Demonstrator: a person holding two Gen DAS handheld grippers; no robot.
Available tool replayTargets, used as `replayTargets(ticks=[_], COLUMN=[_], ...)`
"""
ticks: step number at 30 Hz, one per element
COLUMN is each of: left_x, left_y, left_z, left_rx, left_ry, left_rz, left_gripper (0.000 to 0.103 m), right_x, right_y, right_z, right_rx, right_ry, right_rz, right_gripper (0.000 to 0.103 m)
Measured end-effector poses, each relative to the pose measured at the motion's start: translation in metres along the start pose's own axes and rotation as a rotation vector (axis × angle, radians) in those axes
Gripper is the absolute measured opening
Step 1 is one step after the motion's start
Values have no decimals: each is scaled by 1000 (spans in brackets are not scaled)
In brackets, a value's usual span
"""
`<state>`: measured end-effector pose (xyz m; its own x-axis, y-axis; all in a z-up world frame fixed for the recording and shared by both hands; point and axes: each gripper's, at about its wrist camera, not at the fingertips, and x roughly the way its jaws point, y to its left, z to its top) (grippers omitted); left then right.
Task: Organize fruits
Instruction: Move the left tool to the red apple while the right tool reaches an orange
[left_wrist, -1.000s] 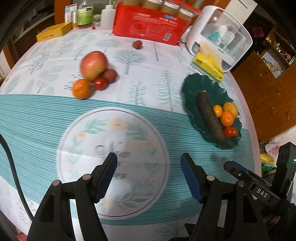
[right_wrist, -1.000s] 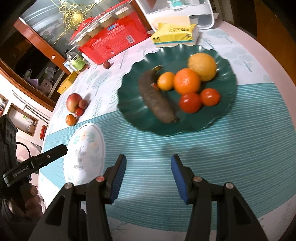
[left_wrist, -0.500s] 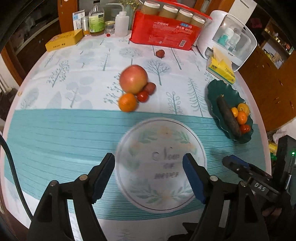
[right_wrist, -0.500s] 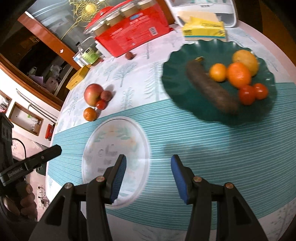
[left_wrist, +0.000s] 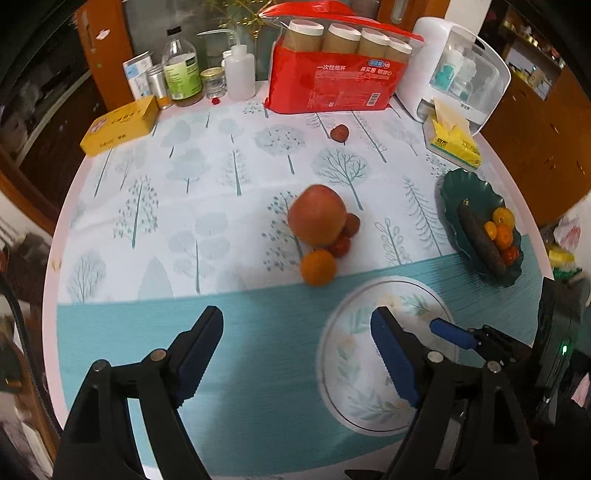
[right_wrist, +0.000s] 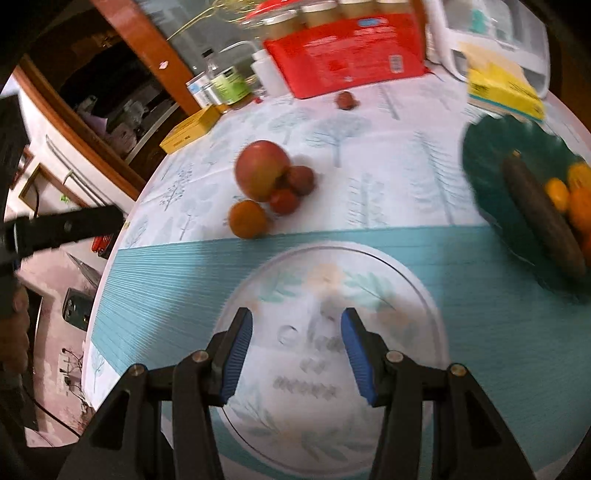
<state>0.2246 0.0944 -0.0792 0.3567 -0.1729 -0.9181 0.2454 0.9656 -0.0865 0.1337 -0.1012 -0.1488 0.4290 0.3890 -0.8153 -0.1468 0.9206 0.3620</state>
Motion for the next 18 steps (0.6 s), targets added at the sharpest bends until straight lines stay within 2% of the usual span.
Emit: replayTargets(ticks=[6, 10, 18], left_x=[16, 30, 65], left_y=[6, 3, -6], left_z=[32, 56, 91], left_rx=[88, 153, 217], left_ry=[31, 43, 80], left_rz=[3, -1, -37], left_gripper=[83, 88, 88], right_x=[19, 33, 62], right_y=[28, 42, 57], right_z=[17, 30, 42], right_rx=[-61, -106, -195], right_ry=[-37, -62, -108], right_rz=[-2, -13, -48], right_gripper=[50, 50, 50])
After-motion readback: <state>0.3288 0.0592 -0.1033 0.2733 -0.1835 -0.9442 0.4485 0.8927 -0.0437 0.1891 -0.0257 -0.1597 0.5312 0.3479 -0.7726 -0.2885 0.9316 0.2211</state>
